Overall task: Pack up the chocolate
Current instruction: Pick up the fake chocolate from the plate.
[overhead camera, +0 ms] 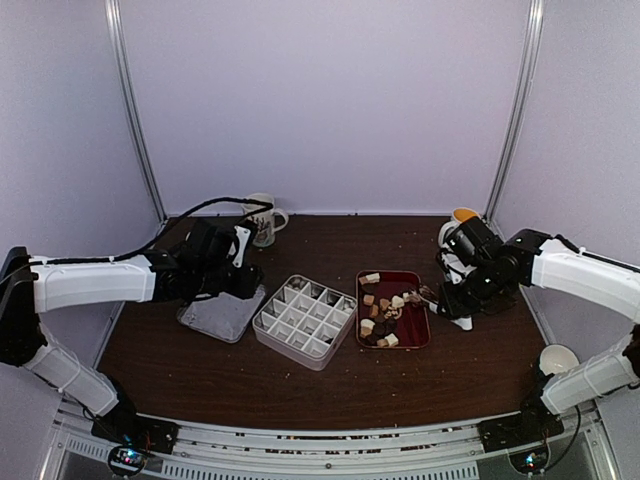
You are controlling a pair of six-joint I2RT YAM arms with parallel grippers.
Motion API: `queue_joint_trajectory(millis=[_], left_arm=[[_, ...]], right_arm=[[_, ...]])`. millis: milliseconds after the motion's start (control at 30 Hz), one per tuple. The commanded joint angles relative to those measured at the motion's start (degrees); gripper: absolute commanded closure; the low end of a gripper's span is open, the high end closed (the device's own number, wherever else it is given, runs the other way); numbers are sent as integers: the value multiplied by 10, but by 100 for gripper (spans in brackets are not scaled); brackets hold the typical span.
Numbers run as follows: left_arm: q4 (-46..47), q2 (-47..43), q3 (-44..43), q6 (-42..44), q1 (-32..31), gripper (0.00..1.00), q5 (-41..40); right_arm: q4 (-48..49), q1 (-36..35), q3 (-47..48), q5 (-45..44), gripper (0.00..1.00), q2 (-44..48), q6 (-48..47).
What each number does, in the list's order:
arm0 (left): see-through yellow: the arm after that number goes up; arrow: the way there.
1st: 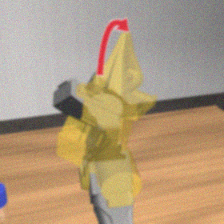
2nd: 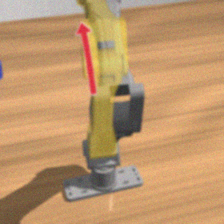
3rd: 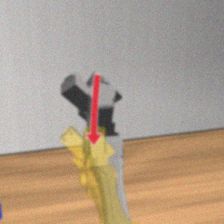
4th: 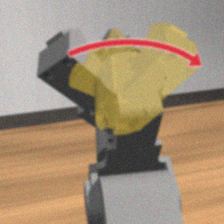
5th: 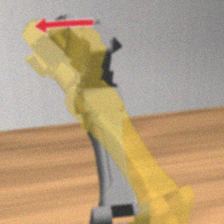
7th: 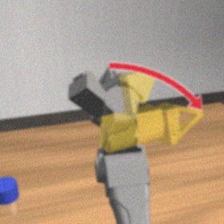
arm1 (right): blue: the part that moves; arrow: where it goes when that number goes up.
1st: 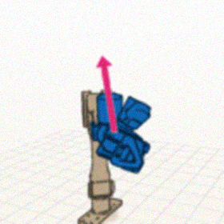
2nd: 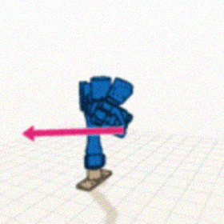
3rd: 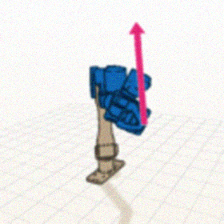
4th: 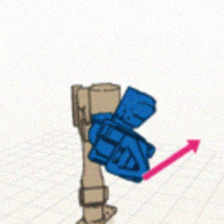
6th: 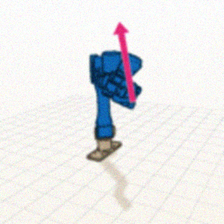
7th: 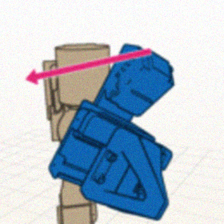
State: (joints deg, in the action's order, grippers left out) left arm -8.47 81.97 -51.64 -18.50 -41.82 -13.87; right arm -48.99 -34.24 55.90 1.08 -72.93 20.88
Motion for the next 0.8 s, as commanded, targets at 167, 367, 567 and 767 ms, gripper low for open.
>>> queue_joint_trajectory(millis=[167, 367, 567, 767], left_arm=[[26, -6, 0, 10, 3, 46, -14], [26, -11, 4, 9, 3, 47, -24], [29, -16, 7, 10, 3, 47, -25], [29, -13, 4, 9, 3, 48, -21]], right_arm=[[26, 4, -6, -7, 65, -15, 2], [22, 4, -1, -8, 70, -13, -2], [27, 4, 12, -16, 74, 33, -11], [45, 4, 23, 47, 76, 62, -26]])
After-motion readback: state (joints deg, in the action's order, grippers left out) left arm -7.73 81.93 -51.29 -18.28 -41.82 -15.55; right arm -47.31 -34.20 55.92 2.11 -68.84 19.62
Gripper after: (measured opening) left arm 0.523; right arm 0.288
